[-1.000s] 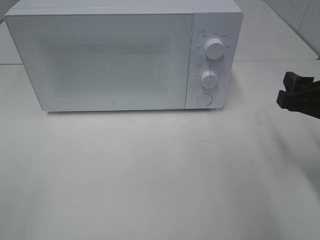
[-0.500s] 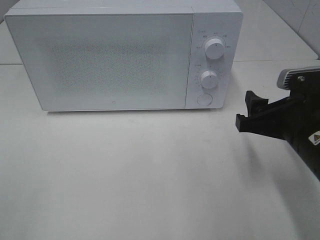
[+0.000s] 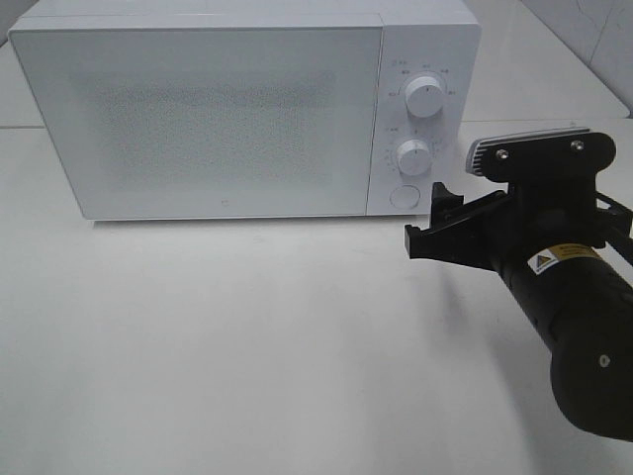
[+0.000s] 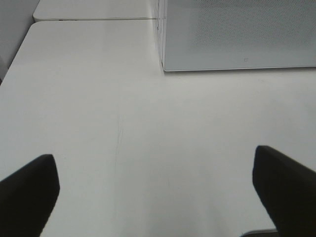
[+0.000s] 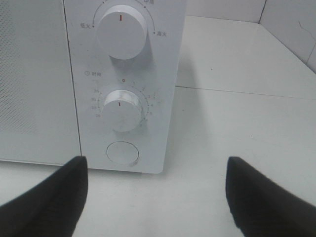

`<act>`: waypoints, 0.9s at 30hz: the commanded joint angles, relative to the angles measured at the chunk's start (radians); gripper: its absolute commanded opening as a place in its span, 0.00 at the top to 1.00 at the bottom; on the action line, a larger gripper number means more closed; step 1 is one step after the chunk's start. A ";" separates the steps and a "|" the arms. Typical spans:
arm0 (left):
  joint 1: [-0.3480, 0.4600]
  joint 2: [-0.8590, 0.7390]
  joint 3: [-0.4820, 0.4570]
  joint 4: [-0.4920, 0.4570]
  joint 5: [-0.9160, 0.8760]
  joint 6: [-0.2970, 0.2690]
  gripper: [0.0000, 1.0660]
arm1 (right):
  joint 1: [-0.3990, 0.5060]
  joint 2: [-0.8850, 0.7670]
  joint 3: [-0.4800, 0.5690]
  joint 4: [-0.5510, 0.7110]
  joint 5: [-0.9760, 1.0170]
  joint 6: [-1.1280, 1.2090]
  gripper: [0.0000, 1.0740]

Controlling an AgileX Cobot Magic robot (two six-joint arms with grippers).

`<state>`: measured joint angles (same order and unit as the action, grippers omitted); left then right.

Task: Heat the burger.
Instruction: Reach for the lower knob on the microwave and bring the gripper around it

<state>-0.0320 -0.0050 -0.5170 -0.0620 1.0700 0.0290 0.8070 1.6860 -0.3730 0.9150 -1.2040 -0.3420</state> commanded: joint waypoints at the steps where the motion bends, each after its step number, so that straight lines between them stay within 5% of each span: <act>1: 0.004 -0.017 0.001 0.004 0.002 -0.009 0.06 | 0.002 0.002 -0.032 -0.004 -0.089 -0.010 0.30; 27: 0.004 -0.016 0.001 0.004 0.002 -0.009 0.06 | 0.002 0.072 -0.044 -0.010 -0.059 0.062 0.30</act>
<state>-0.0320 -0.0050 -0.5170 -0.0620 1.0700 0.0290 0.8070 1.7450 -0.4090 0.9150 -1.2140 -0.3000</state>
